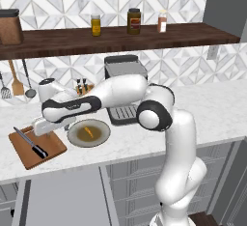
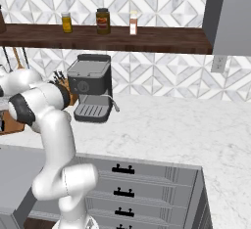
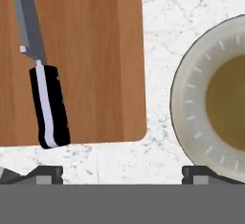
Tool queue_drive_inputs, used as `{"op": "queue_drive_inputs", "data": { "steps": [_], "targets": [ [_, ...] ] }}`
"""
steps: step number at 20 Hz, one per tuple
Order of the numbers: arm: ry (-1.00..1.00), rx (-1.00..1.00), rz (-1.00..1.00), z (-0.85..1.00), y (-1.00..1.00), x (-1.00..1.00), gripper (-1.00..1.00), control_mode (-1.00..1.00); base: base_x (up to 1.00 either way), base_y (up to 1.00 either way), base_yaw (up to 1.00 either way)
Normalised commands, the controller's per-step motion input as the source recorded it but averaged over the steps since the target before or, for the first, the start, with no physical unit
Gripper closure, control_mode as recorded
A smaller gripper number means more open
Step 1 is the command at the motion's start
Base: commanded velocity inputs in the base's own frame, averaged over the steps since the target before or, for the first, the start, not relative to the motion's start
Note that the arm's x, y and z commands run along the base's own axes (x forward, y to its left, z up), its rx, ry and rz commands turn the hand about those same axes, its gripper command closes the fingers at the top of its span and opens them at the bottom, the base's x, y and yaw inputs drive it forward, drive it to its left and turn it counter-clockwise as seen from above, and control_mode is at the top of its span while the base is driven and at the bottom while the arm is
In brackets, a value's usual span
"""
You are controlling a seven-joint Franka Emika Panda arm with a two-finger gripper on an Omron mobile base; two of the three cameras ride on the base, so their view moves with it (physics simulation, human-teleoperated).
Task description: Pick up the knife from the drawer and place it on the cutting board. Then place the meat from the plate to the cutting board.
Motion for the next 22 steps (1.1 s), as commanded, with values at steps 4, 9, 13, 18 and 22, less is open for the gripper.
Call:
{"op": "queue_drive_inputs", "data": {
  "steps": [4, 9, 13, 18, 22],
  "targets": [
    [0.05, 0.00, -0.05, -0.14, -0.97, 0.00, -1.00, -1.00, 0.00, 0.00, 0.00],
    [0.04, 0.00, -0.02, -0.28, -0.67, 0.02, -1.00, -1.00, 0.00, 0.00, 0.00],
    [0.03, 0.00, -0.01, 0.04, -0.49, 0.39, -1.00, -1.00, 0.00, 0.00, 0.00],
    [0.06, -0.01, -0.06, 0.14, -0.18, 0.66, -1.00, -1.00, 0.00, 0.00, 0.00],
    [0.08, -0.03, -0.03, -0.03, 0.02, 0.44, -1.00, -1.00, 0.00, 0.00, 0.00]
  ]
}}
